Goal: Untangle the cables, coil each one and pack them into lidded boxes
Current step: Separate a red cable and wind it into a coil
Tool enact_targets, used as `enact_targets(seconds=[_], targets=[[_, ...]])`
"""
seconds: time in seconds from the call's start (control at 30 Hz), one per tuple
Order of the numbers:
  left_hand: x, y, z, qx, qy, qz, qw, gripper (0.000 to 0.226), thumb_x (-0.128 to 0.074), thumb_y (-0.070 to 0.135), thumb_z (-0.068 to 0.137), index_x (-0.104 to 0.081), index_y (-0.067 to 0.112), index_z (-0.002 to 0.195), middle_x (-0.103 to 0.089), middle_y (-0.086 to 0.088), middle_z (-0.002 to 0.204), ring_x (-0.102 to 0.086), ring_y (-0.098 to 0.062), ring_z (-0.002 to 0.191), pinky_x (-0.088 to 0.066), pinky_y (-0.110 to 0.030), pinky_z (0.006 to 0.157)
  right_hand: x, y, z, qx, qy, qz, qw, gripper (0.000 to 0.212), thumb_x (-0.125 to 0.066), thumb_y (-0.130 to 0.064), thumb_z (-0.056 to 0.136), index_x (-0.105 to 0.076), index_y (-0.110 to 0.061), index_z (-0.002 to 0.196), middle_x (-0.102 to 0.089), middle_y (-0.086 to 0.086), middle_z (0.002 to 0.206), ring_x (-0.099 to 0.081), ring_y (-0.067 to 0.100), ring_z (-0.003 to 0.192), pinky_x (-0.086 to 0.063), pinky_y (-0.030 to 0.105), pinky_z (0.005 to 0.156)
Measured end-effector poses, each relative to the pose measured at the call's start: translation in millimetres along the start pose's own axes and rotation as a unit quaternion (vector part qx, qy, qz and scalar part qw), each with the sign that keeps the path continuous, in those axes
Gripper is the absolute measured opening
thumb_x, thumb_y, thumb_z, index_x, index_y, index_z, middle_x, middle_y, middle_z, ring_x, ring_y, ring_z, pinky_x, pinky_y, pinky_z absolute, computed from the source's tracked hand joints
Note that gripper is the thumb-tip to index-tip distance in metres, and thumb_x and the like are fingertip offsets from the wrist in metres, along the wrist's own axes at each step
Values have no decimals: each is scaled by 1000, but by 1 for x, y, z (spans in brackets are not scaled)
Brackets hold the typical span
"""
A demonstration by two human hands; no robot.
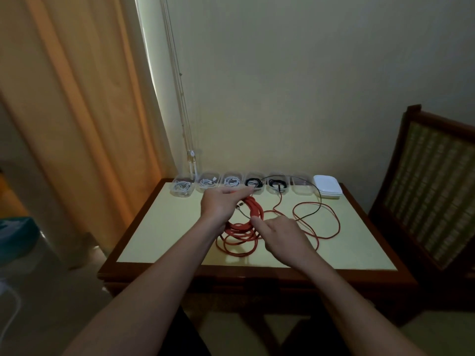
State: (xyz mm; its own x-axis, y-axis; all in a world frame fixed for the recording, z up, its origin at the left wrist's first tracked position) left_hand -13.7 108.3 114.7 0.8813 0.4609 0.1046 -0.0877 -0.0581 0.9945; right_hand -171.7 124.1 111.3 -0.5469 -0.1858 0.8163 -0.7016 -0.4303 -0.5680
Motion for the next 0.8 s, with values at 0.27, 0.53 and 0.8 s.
enact_targets(seconds=[0.27, 0.53, 0.8], targets=[[-17, -11, -3, 52, -23, -63, 996, 38, -92, 37, 64, -69, 10, 75, -46, 2, 53, -31, -11, 39, -25, -19, 40, -7, 29, -33, -89, -33, 382, 919, 57, -50, -47, 103, -39, -20, 55, -33, 6, 51, -28, 18, 45, -24, 27, 47], [-56, -13, -22, 181, -162, -308, 920, 29, -81, 23, 78, -60, 16, 60, -25, 8, 44, -16, -4, 31, -12, -17, 28, 5, 47, -22, -28, 65, 279, 958, 47, -39, -42, 106, -68, -11, 86, -74, 3, 75, -71, 21, 64, -48, 32, 57], [-59, -5, -22, 134, -123, -362, 914, 20, -77, 21, 84, -59, 17, 77, -26, 8, 44, -17, -3, 32, -14, -17, 29, -15, 41, -9, -144, 36, 563, 813, 38, -37, -26, 111, -65, -1, 114, -75, 18, 106, -74, 36, 94, -58, 48, 92]])
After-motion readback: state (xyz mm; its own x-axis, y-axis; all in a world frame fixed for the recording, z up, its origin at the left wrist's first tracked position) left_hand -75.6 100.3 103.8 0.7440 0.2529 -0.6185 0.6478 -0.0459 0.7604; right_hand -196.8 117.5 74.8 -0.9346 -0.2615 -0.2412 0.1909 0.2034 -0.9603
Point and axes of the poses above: each hand's wrist, its own z-axis towards the middle knuckle, its own x-axis out of the back of the hand, y = z × x, the point moved 10 cm from there along z, towards the middle knuckle
